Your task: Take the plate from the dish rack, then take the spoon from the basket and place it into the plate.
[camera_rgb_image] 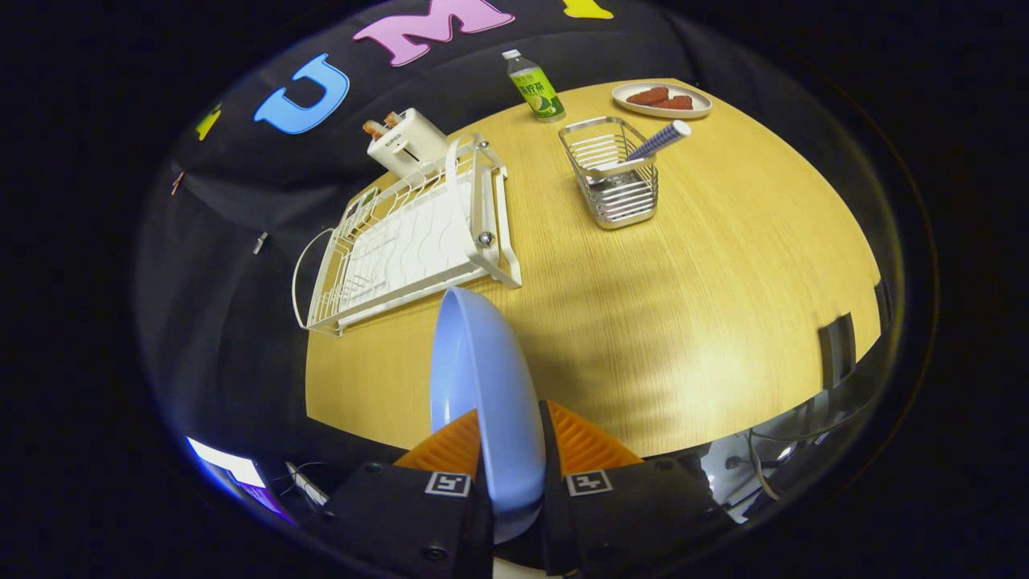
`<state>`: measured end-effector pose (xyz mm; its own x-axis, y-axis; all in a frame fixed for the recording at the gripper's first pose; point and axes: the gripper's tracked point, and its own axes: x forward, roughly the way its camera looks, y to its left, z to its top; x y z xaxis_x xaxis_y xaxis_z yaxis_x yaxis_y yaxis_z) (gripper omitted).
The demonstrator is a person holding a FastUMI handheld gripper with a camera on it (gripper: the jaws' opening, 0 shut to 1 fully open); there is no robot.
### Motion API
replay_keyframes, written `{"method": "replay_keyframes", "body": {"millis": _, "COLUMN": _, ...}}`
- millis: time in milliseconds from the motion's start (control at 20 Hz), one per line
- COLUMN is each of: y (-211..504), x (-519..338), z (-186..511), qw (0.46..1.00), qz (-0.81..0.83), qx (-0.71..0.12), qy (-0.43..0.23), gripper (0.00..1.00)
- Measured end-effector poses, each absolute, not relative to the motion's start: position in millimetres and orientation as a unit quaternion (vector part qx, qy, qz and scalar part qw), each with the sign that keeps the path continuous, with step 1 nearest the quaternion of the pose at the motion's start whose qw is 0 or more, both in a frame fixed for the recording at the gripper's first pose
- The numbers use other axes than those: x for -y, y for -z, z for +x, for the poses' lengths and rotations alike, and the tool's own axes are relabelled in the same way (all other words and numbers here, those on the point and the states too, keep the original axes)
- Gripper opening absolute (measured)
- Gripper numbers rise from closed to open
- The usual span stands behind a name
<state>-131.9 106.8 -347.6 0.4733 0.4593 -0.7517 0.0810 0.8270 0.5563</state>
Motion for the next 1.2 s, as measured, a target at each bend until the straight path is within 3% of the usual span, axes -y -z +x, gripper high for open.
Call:
{"method": "replay_keyframes", "body": {"millis": 650, "y": 388, "x": -114, "z": -102, "qw": 0.796, "qz": 0.331, "qx": -0.499, "qy": -0.091, "gripper": 0.32}}
{"method": "replay_keyframes", "body": {"millis": 800, "y": 392, "x": -109, "z": -100, "qw": 0.801, "qz": 0.317, "qx": -0.501, "qy": -0.077, "gripper": 0.44}}
{"method": "replay_keyframes", "body": {"millis": 950, "y": 399, "x": -98, "z": -102, "qw": 0.810, "qz": 0.292, "qx": -0.505, "qy": -0.062, "gripper": 0.49}}
{"method": "replay_keyframes", "body": {"millis": 1100, "y": 400, "x": -88, "z": -103, "qw": 0.815, "qz": 0.287, "qx": -0.501, "qy": -0.050, "gripper": 0.66}}
{"method": "replay_keyframes", "body": {"millis": 1150, "y": 398, "x": -86, "z": -102, "qw": 0.816, "qz": 0.287, "qx": -0.499, "qy": -0.047, "gripper": 0.66}}
{"method": "replay_keyframes", "body": {"millis": 1200, "y": 397, "x": -81, "z": -101, "qw": 0.821, "qz": 0.282, "qx": -0.495, "qy": -0.044, "gripper": 0.77}}
